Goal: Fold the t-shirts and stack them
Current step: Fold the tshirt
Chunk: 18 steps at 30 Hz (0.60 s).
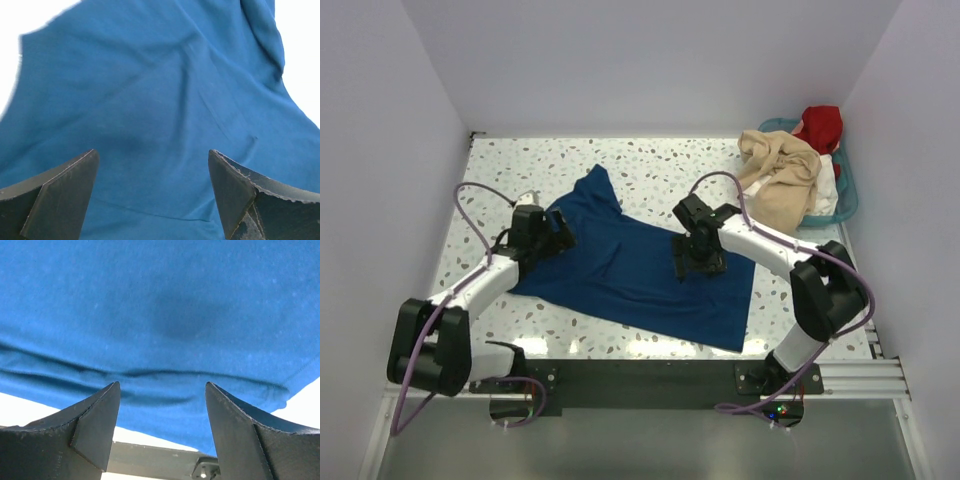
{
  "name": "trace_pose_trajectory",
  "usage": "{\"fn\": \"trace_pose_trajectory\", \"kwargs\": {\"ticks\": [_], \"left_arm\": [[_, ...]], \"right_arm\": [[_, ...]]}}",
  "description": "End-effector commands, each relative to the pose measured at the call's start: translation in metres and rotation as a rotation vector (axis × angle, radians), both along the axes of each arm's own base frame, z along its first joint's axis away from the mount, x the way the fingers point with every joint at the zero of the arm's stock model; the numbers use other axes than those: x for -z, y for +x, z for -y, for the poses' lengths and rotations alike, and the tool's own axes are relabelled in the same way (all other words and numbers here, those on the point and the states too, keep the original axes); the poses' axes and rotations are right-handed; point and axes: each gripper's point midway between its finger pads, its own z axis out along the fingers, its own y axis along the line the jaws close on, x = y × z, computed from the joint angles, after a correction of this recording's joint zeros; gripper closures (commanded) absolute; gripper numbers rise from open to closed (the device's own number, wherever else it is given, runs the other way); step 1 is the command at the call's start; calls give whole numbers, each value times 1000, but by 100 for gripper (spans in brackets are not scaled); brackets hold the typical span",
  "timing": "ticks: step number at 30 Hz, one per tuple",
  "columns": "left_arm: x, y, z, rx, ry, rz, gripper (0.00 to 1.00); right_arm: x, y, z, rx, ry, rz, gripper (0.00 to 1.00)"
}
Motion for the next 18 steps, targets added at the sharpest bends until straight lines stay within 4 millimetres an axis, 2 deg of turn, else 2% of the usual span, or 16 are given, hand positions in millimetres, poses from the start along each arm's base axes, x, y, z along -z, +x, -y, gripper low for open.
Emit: {"fn": "trace_pose_trajectory", "kwargs": {"ticks": [1, 3, 7, 10, 12, 15, 18], "left_arm": [[-4, 21, 37, 111, -126, 84, 5], [8, 18, 42, 114, -168, 65, 4], [31, 4, 40, 89, -180, -2, 4], [50, -15, 38, 46, -210, -83, 4], [66, -35, 37, 8, -239, -166, 3], [83, -62, 23, -83, -214, -267, 2], [80, -76, 9, -147, -186, -282, 1]], "right_arm": [[14, 8, -11, 11, 37, -10, 28], [25, 9, -15, 18, 48, -14, 28], [37, 2, -10, 12, 34, -36, 28], [45, -1, -6, -8, 20, -46, 28], [52, -4, -4, -25, 5, -66, 28], [59, -9, -2, -33, -4, -90, 28], [64, -11, 0, -34, -11, -98, 28]]}}
